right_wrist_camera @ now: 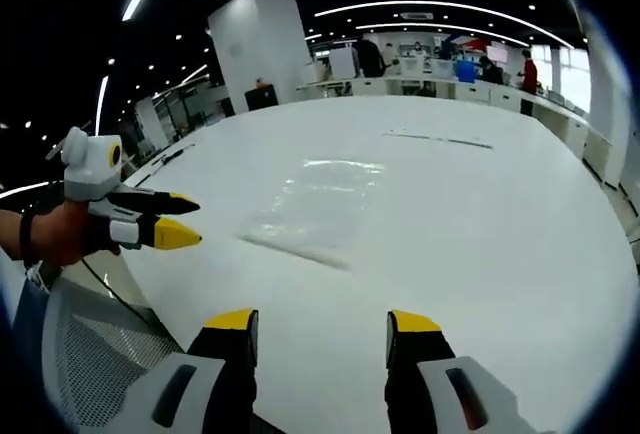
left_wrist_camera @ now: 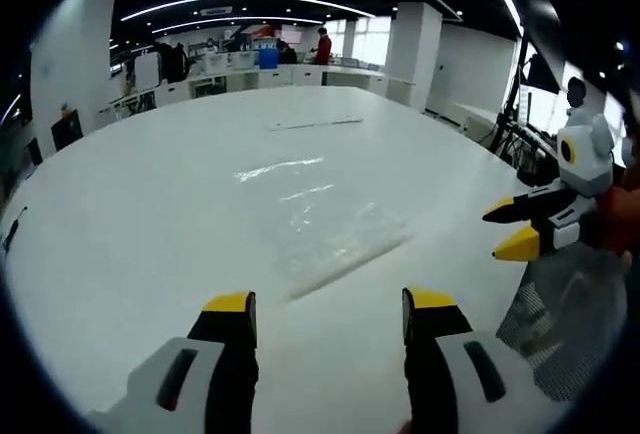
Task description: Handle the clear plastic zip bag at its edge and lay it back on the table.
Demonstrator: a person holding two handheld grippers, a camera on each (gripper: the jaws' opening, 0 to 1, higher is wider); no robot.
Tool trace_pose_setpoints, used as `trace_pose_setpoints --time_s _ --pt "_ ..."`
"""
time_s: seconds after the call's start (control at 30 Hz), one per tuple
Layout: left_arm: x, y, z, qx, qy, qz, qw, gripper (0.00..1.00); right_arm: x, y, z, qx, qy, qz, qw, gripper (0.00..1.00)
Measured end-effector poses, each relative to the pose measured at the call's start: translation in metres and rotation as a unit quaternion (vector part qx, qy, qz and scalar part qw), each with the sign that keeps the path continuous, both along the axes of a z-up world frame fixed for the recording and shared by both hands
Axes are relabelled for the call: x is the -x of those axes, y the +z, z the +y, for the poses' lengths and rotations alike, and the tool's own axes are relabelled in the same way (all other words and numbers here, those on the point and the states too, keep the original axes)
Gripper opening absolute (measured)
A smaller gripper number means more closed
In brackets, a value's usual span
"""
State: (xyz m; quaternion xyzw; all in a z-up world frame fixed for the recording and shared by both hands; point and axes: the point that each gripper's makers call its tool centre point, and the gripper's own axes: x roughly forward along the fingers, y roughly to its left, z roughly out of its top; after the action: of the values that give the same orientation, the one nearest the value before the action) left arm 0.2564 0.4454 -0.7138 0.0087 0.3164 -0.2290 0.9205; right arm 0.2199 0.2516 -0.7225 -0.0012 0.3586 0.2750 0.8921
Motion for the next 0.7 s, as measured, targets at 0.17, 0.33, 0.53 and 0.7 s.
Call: trace_pose_setpoints --time_s 0.17,0.33,0.53,0.7 --pt "0.011 0.001 0.0 0.003 0.005 0.001 1.0 0.57 0.003 0.002 -0.004 0.007 0.007 0.002 1.0 0.51" --pt "0.025 -0.002 -0.008 -0.001 -0.007 0.009 0.9999 0.57 0.012 0.005 -0.005 0.006 0.005 0.006 1.0 0.51" --pt "0.032 -0.003 -0.014 -0.005 -0.02 0.011 0.9997 0.56 0.025 0.0 -0.004 0.001 0.007 0.018 0.9998 0.51" --pt "0.031 -0.001 -0.014 -0.008 -0.022 0.008 0.9997 0.56 0.033 -0.001 -0.002 -0.003 0.004 0.023 0.9997 0.51"
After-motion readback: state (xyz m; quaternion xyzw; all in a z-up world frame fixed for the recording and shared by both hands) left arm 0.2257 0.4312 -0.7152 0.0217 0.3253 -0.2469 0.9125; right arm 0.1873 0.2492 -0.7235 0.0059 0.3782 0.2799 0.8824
